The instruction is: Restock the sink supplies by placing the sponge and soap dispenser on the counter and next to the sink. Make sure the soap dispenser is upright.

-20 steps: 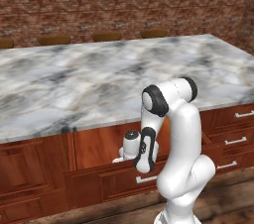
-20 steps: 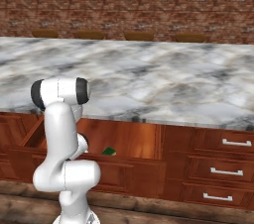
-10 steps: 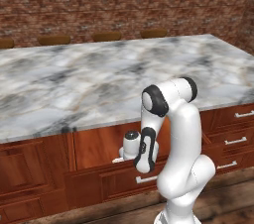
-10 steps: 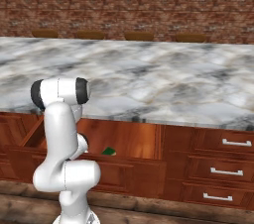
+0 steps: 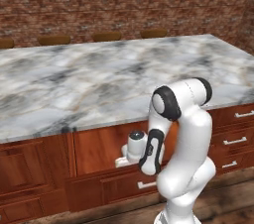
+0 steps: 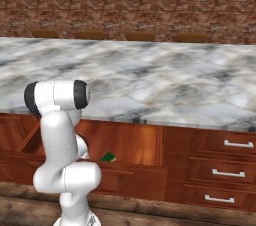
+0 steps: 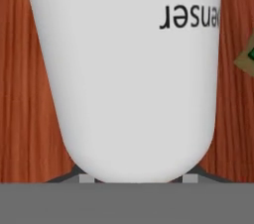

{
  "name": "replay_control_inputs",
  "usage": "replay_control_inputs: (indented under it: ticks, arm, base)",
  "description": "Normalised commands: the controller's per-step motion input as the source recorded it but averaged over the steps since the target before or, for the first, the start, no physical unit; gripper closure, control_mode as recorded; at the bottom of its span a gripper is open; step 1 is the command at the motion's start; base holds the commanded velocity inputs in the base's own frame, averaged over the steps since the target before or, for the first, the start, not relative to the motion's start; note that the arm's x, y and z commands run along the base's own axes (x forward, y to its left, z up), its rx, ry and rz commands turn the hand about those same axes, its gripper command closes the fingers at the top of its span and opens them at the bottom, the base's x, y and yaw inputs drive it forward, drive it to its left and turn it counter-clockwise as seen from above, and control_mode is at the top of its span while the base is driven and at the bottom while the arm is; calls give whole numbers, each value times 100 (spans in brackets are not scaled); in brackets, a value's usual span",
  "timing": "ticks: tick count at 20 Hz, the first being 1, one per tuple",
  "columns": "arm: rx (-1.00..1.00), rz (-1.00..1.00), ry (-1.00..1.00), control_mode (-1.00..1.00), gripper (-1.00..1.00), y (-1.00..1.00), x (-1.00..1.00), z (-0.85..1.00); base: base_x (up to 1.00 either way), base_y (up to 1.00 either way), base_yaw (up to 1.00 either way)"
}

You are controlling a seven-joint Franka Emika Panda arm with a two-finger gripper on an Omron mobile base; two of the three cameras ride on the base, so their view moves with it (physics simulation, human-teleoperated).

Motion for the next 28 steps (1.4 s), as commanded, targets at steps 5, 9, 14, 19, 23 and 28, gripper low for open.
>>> replay_control_inputs:
  ticks: [5, 9, 14, 19, 23, 28]
  arm:
    - [-1, 0, 0, -100, 100, 0, 0, 62]
    - [-1, 0, 0, -100, 100, 0, 0, 74]
    - [-1, 0, 0, -100, 100, 0, 0, 80]
    - [0, 0, 4, -100, 100, -2, -2, 93]
    - [0, 0, 7, -100, 100, -10, -18, 100]
    - [0, 0, 10, -100, 100, -11, -32, 100]
  base:
    - [0, 0, 0]
    - [0, 0, 0]
    - [0, 0, 0]
    - [0, 0, 0]
    - [0, 0, 0]
    - [0, 0, 0]
